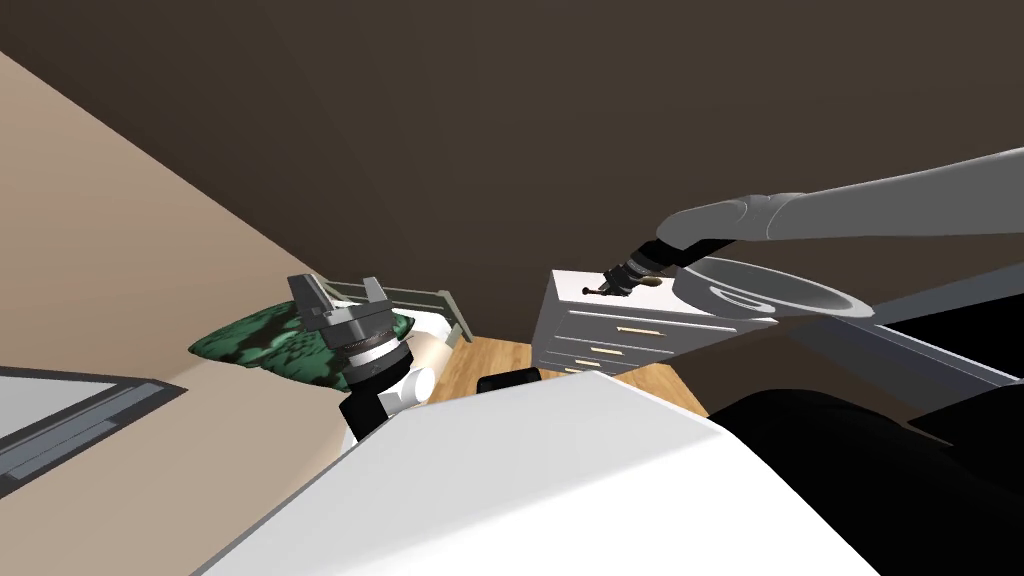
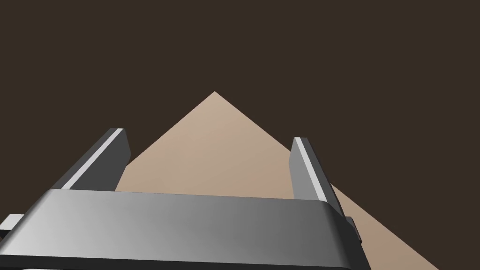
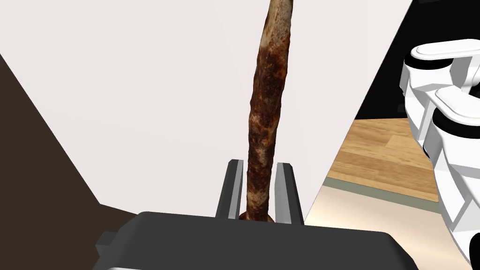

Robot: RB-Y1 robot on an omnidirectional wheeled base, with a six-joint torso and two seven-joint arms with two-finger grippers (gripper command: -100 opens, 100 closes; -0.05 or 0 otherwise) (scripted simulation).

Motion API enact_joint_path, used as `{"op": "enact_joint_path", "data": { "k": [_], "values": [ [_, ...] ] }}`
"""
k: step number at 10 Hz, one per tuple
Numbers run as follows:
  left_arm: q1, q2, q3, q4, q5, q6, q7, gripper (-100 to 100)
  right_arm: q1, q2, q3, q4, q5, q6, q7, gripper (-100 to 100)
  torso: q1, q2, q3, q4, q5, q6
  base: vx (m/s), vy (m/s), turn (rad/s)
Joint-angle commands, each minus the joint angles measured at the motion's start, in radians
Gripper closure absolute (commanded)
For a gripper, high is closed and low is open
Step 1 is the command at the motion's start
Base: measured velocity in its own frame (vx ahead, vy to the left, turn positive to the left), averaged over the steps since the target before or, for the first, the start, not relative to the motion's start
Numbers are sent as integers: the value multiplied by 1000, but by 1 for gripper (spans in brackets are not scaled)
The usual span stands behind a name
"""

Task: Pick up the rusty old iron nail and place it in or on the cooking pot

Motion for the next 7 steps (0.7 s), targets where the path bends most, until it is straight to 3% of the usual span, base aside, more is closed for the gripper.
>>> {"op": "enact_joint_path", "data": {
  "k": [1,7],
  "values": [
    [0,0,0,0,0,0,0,0,-37,-9,-8,3,-3,-18,-8,100,0,0,0,0,0,0,-25,-49,125],
    [0,0,0,0,0,0,0,0,-128,-32,-9,11,-8,-85,-39,100,-8,7,5,2,-1,0,-83,-112,107]
  ]
}}
